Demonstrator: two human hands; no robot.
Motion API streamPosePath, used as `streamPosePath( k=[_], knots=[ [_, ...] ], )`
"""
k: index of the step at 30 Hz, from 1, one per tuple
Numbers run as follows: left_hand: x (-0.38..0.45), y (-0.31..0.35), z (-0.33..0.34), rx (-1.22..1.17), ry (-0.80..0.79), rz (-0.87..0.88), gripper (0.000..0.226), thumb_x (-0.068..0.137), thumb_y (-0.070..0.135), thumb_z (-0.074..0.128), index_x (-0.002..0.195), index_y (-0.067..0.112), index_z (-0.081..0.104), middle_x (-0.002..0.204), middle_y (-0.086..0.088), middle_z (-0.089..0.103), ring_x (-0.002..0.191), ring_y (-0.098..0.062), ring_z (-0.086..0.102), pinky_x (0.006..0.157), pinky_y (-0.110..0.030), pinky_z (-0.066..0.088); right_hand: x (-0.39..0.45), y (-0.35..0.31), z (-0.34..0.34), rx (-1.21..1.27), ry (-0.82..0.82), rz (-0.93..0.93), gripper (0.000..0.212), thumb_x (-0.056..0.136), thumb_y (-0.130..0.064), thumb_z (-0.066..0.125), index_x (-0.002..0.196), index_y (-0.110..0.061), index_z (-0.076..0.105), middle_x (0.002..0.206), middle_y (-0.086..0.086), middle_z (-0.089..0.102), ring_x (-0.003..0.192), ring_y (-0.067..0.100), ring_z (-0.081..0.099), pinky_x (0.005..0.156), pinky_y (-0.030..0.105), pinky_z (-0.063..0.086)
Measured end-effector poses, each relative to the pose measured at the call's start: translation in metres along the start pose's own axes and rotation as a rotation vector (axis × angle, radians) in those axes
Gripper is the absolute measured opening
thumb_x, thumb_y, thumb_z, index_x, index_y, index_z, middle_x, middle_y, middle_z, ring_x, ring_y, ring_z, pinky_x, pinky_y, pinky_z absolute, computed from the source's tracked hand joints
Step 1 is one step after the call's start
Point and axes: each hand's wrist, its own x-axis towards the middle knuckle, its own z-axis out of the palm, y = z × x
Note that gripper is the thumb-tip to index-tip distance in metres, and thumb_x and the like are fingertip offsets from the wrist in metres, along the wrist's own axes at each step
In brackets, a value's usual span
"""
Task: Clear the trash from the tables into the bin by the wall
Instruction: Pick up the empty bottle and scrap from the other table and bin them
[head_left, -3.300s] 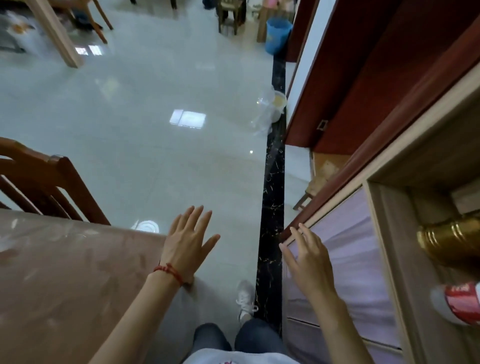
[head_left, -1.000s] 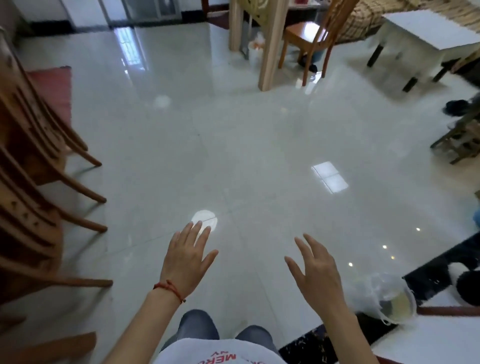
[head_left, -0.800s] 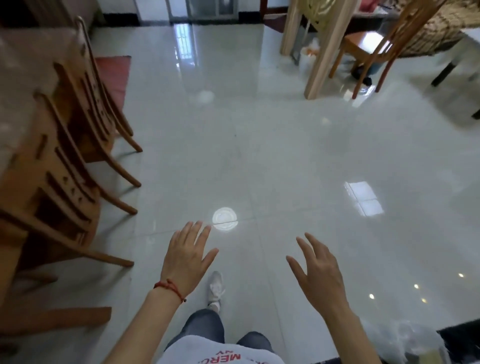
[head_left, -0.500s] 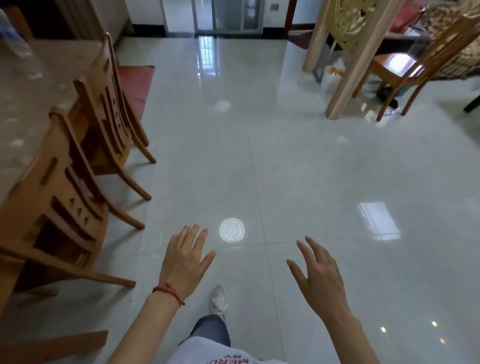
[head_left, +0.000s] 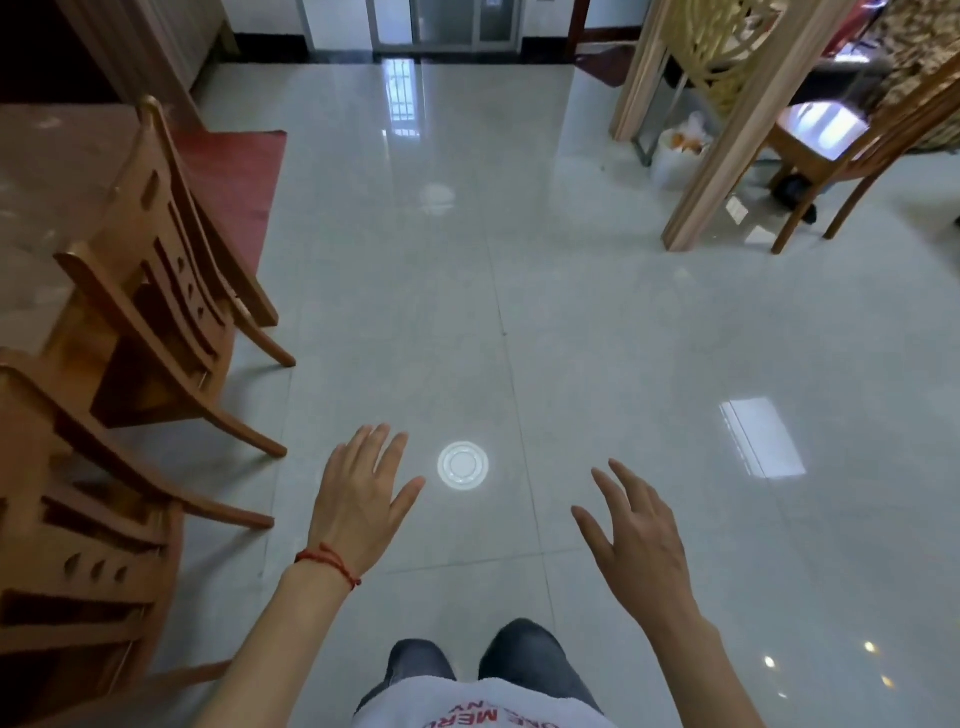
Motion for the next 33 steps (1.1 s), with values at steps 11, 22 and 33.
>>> streamPosePath(
  k=[11,22,33],
  knots=[
    [0.183,0.013,-0.026,-0.048,0.028,-0.097,0.075,0.093,0.055,0.008,0.119,0.005,0.057,0.120,-0.019,0.062,0.112,-0.036,0.058,0.089,-0.050,0.047,0.216,0.029,-0.005,0.001,-0.047,-0.094,0.064,0.093,-0.056,0.021,0.118,-0.009,0.057,0.126,0.015,0.058,0.109,0.032,0.059,0.088,0.044,0.049],
    [0.343,-0.003,-0.057,-0.069,0.049,-0.165,0.075,0.093,0.055,0.008,0.119,0.005,0.058,0.119,-0.018,0.063,0.109,-0.035,0.060,0.088,-0.049,0.047,0.411,0.020,-0.003,-0.018,-0.081,-0.188,0.070,0.092,-0.059,0.016,0.120,-0.010,0.057,0.129,0.013,0.056,0.112,0.031,0.058,0.090,0.042,0.047],
    [0.528,-0.079,-0.097,-0.061,0.075,-0.169,0.074,0.094,0.053,0.007,0.118,0.007,0.059,0.119,-0.016,0.063,0.109,-0.033,0.061,0.087,-0.049,0.048,0.617,-0.036,0.026,0.006,-0.102,-0.202,0.077,0.088,-0.065,0.012,0.123,-0.013,0.056,0.134,0.010,0.053,0.118,0.030,0.054,0.095,0.042,0.043]
  ],
)
